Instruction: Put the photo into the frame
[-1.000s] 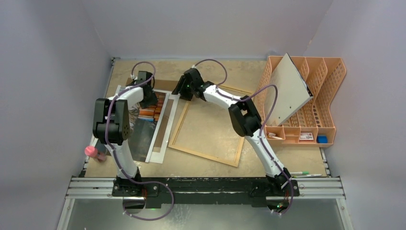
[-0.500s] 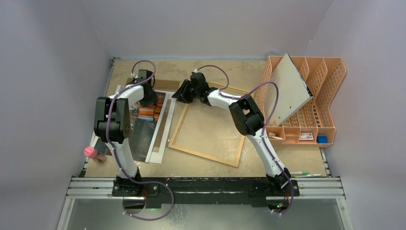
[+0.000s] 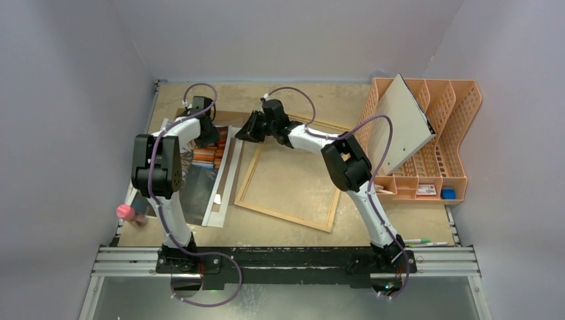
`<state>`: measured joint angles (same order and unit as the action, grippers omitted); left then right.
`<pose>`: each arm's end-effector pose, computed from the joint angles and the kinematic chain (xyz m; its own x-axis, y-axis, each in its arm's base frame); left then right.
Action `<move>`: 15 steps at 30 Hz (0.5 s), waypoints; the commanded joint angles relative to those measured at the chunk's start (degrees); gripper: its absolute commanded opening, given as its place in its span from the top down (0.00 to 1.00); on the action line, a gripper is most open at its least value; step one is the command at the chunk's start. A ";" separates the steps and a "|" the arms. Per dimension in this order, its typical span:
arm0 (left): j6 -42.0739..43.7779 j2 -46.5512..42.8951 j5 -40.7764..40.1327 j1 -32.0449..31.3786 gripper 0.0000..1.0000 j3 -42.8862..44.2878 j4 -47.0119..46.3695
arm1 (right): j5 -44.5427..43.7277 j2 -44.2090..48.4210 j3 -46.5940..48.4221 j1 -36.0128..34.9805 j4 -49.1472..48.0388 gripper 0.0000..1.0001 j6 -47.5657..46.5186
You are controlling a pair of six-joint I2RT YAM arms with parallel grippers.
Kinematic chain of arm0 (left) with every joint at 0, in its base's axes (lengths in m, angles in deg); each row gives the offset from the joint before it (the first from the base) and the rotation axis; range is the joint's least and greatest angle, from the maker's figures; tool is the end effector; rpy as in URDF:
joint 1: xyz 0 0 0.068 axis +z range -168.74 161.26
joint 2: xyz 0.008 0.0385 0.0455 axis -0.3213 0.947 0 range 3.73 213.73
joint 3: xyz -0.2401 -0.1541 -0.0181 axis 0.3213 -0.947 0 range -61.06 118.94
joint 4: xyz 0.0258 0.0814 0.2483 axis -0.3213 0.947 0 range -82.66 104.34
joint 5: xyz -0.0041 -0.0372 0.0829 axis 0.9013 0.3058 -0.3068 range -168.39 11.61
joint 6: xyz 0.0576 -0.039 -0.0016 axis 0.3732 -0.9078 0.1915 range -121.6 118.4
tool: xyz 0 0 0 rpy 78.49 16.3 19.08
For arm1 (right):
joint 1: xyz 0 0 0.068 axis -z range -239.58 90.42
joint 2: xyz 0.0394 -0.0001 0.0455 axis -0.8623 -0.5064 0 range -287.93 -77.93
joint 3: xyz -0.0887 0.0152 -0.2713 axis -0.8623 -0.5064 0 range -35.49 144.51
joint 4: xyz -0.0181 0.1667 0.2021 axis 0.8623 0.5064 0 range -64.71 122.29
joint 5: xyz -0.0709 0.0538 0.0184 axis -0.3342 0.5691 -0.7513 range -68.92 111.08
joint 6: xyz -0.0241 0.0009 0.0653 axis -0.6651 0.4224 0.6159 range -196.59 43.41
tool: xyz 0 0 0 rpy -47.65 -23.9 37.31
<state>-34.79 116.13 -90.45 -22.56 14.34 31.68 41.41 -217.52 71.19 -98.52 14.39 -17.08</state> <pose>0.4203 -0.0162 0.1563 -0.7136 -0.4889 -0.5017 -0.5084 0.8541 -0.1091 0.4452 0.3852 0.1623 -0.8718 0.3343 -0.3582 -0.1750 0.4704 0.8649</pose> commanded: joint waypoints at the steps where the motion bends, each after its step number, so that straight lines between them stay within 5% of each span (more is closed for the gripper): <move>1: 0.08 5.66 3.37 0.21 0.58 -2.46 3.60 | 4.00 2.64 -0.01 -0.42 -0.97 0.77 -1.10; 15: -0.24 5.20 3.77 0.20 0.59 -2.36 3.35 | 7.14 1.35 -3.10 -0.52 -5.56 0.72 -3.29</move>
<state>-34.79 116.24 -90.47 -22.56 14.49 31.62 45.24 -217.27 67.87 -98.58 13.13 -18.39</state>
